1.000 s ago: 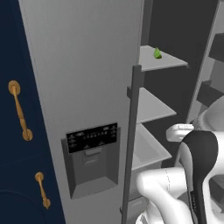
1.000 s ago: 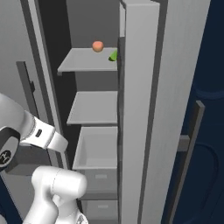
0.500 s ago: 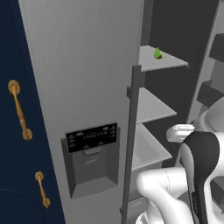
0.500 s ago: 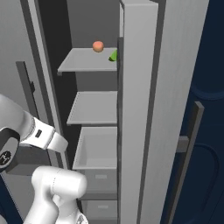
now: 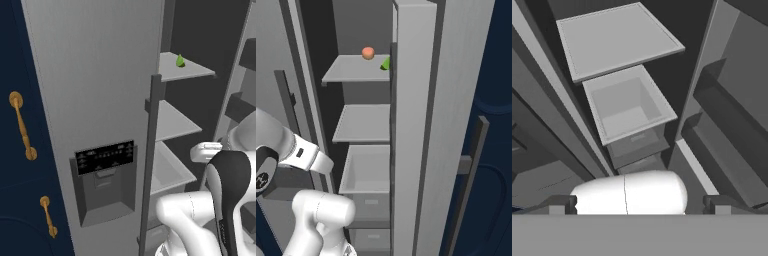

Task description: Grab a lemon wedge from the fridge and one ice cube from the ice bowl, and put them in the glass of lemonade.

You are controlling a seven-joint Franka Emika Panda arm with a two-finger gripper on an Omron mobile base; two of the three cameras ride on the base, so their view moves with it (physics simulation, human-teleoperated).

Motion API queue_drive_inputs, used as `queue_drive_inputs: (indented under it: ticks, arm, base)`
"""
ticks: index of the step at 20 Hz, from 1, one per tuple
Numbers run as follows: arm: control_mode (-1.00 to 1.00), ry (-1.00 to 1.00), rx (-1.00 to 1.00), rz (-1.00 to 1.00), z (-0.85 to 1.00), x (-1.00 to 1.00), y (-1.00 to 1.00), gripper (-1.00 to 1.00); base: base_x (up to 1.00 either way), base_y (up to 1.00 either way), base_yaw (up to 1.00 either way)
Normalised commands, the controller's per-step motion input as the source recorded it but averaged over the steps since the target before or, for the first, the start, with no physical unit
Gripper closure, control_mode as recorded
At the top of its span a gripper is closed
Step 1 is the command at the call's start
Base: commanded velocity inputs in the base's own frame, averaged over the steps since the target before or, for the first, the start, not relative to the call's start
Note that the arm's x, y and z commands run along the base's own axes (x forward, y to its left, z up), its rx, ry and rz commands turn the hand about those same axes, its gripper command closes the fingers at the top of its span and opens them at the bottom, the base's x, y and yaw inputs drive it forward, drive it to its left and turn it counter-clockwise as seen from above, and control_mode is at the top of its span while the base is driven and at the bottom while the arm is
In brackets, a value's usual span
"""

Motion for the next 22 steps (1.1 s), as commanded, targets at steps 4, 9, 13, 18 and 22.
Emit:
queue_drive_inputs:
  ticks: [4, 9, 13, 18, 22]
  arm:
    - [-1.0, -0.29, 0.0, 0.0, 0.15, -0.05, 0.0, -1.0]
    - [-1.0, -0.5, 0.04, 0.0, 0.47, 0.0, -0.03, -1.0]
    - [-1.0, -0.17, 0.07, 0.0, 0.62, 0.11, -0.01, -1.0]
    - [-1.0, -0.03, -0.03, 0.0, 1.0, 0.29, -0.23, -1.0]
    - [-1.0, 0.28, -0.07, 0.0, 0.59, 1.0, -0.27, -1.0]
  base:
    - [0.0, 0.0, 0.0]
    - [0.0, 0.0, 0.0]
    - [0.0, 0.0, 0.0]
    - [0.0, 0.0, 0.0]
    - [0.0, 0.0, 0.0]
